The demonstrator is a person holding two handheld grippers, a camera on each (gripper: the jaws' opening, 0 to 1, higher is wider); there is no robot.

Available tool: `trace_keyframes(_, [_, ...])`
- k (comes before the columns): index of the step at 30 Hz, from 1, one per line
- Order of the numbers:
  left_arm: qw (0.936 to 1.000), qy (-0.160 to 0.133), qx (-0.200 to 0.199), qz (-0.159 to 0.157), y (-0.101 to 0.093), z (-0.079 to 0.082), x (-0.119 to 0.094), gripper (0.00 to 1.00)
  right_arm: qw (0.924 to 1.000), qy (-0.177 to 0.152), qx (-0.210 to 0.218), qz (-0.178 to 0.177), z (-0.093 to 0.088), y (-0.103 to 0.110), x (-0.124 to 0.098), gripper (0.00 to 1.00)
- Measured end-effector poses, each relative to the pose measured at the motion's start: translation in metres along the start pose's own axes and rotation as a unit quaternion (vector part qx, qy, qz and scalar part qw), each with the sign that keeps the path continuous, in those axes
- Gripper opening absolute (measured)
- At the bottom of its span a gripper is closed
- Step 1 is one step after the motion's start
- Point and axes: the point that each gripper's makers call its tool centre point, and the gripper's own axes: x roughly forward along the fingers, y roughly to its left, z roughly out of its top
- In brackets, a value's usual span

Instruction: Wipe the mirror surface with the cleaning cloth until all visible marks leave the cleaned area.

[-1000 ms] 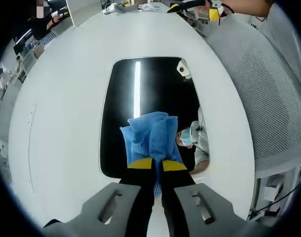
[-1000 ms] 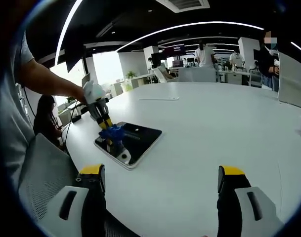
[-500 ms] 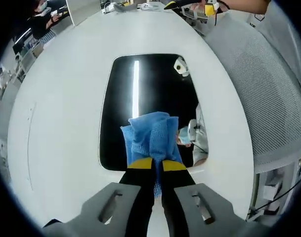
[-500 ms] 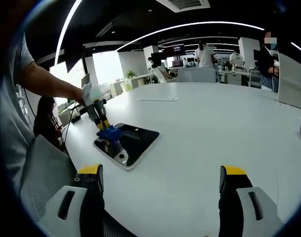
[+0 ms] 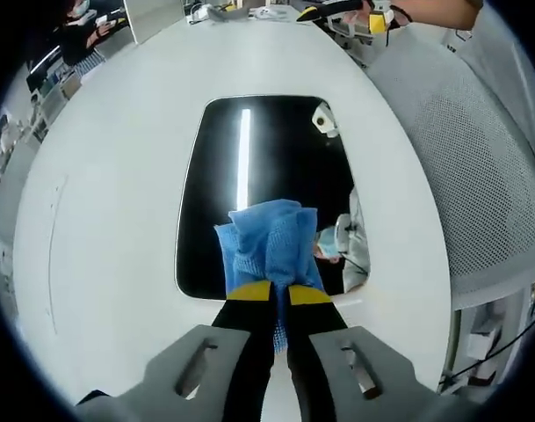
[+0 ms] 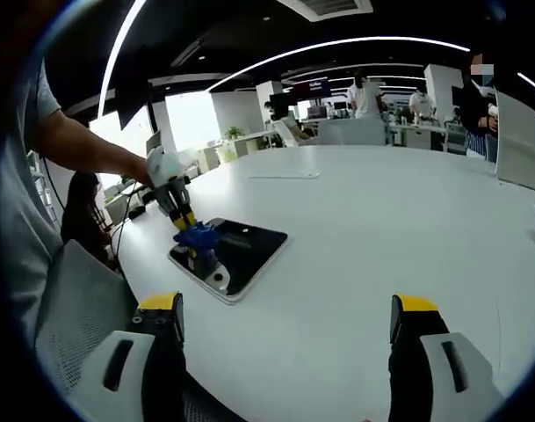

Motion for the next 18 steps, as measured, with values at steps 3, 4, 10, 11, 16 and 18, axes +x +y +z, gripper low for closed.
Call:
trace_keyframes(3, [0.9999, -0.006, -0.009, 0.008, 0.0, 0.001, 0.0, 0.01, 1.0, 0.0, 0.0, 0.001, 0.001, 0.001, 0.0, 0.97])
trace_keyframes(4, [0.9998, -0.011, -0.014, 0.012, 0.0, 0.0, 0.0, 0.01, 1.0, -0.001, 0.0, 0.002, 0.001, 0.002, 0.001, 0.97])
trace_keyframes(10, [0.9997, -0.014, -0.014, 0.016, -0.006, 0.0, -0.001, 0.01, 1.0, -0.004, 0.0, 0.003, 0.001, 0.004, 0.001, 0.96])
trace_keyframes(11, [0.9997, -0.013, -0.012, 0.017, -0.008, 0.001, -0.001, 0.01, 1.0, -0.004, 0.001, 0.004, 0.001, 0.004, 0.001, 0.96])
trace_keyframes(16, [0.9997, -0.014, -0.009, 0.016, -0.016, 0.002, 0.0, 0.01, 1.0, -0.005, -0.001, 0.005, 0.001, 0.006, 0.001, 0.96])
trace_keyframes(18, [0.9997, -0.016, -0.008, 0.016, -0.019, 0.002, 0.0, 0.01, 1.0, -0.006, 0.0, 0.005, 0.002, 0.008, 0.0, 0.96])
